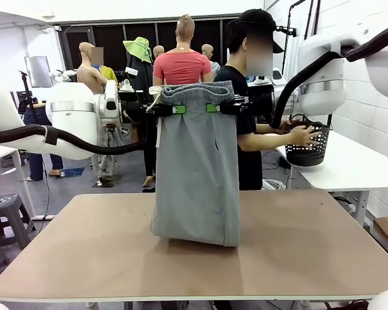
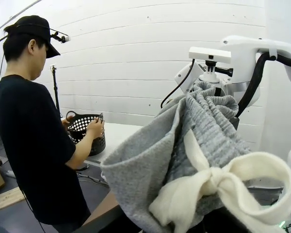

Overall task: Fold the training pants.
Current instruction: Fold the Training pants in half.

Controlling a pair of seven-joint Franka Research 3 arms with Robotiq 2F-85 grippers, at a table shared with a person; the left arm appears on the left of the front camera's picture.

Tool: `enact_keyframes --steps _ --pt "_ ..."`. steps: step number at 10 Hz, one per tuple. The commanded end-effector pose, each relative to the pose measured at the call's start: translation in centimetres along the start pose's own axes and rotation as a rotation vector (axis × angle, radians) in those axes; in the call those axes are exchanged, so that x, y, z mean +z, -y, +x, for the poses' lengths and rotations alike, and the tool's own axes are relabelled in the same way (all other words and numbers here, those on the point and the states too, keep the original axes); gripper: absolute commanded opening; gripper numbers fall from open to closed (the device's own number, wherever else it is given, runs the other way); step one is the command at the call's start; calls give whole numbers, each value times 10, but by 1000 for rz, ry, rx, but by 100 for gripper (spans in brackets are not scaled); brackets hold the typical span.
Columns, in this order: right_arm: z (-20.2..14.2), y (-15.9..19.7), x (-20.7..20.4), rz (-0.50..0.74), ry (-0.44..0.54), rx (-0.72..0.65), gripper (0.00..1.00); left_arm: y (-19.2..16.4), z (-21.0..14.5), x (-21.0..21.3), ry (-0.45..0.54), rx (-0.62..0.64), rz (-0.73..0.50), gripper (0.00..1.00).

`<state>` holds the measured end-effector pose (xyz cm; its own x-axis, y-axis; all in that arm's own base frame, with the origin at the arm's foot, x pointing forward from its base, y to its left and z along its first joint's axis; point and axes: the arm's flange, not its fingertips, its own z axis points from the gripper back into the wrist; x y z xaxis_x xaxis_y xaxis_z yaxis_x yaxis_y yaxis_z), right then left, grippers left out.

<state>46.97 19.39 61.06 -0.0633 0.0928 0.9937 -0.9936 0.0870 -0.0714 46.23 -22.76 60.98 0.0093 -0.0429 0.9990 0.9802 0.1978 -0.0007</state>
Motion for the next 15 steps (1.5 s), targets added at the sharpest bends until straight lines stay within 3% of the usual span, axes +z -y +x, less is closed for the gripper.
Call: enact_keyframes --steps 1,5,11,15 --pt "-1 -7 2 10 3 -1 0 9 -2 2 -4 -1 -7 0" --pt "-3 -1 1 0 -1 -6 0 2 -4 -1 -2 8 -5 0" --pt "41 87 -37 -69 -51 51 0 -91 22 -41 -106 -28 72 0" --pt "36 138 -38 -92 -16 79 0 -130 34 -36 -46 -79 223 0"
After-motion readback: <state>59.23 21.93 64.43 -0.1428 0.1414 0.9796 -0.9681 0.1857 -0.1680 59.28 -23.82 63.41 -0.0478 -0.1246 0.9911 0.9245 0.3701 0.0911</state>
